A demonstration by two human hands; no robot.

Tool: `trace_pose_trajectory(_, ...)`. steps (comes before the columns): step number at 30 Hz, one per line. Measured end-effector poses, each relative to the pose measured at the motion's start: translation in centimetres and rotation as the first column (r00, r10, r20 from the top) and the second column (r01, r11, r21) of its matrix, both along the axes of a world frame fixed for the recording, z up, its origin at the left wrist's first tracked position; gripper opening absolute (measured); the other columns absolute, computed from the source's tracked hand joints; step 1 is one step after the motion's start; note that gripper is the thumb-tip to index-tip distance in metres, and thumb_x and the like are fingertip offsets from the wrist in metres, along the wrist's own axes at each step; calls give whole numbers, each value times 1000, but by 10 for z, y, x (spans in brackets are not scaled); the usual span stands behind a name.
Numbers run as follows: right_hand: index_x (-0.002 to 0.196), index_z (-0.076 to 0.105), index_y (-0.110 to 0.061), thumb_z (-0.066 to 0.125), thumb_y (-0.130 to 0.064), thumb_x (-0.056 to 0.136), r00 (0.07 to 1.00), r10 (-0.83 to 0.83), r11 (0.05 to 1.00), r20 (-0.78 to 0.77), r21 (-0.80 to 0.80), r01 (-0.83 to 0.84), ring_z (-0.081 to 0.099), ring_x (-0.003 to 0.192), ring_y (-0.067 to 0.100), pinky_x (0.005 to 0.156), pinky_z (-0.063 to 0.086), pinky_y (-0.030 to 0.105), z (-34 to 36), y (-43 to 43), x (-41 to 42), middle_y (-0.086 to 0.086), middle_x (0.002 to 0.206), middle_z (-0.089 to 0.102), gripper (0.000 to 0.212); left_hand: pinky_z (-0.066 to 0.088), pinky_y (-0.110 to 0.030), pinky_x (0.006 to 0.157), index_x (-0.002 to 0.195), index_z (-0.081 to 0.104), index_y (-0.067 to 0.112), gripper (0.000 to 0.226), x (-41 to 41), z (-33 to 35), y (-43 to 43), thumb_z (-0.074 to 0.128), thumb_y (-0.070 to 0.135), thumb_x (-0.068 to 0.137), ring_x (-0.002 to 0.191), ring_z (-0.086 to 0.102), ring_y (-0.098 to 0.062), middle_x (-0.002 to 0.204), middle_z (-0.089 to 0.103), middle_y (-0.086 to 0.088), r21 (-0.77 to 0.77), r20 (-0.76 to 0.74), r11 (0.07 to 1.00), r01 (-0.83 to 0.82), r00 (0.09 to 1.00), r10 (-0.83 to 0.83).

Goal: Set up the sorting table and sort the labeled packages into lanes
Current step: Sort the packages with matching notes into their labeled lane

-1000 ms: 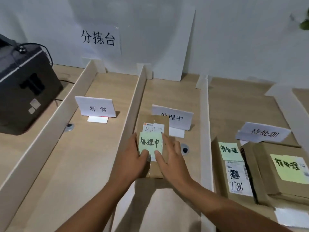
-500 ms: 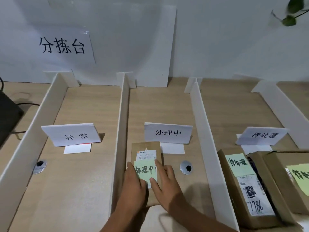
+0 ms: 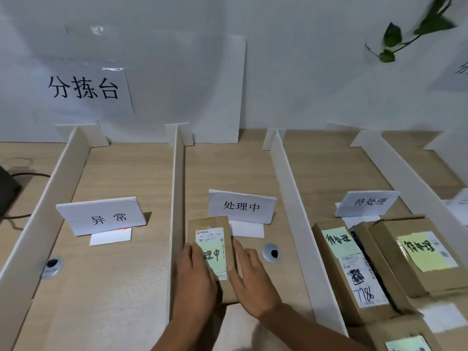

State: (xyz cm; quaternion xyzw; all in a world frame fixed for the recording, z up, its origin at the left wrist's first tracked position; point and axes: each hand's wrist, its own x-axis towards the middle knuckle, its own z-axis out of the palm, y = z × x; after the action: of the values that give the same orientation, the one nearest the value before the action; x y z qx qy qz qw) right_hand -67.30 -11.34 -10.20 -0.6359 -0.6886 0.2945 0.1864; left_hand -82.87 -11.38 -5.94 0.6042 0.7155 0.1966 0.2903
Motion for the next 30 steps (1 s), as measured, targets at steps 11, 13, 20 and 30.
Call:
trace_pose_trajectory(11,157,27,-36,37,-57,102,977,-178,965,119,216,150,27,147,14,116,32,34,158,-57,135,-7,160,29,60,19,-39,124,154,39,15,67,96,111,-35,55,49,99,152,23,-25,161,35,-3,225,-48,927,299,954,-296)
trace_pose_trajectory(13,156,31,-35,39,-57,102,959,-253,940,129,268,212,29,145,13,114,34,34,186,-80,174,-7,159,32,58,17,-39,125,154,40,18,70,133,140,-48,52,58,97,152,23,-24,161,36,0,274,-61,887,371,928,-368)
trace_pose_trajectory(20,156,34,-31,45,-52,102,865,-490,814,106,412,410,29,147,17,120,26,33,260,-212,336,-1,161,33,59,16,-38,125,155,39,19,72,305,217,-118,46,63,98,149,27,-24,160,38,-2,415,-183,661,626,769,-613)
trace_pose_trajectory(30,154,39,-28,45,-55,101,608,-792,545,64,522,656,35,141,14,113,36,38,310,-492,589,-3,152,40,60,24,-42,122,151,42,18,73,627,265,-337,43,65,95,147,29,-23,156,42,-3,490,-204,358,795,504,-840)
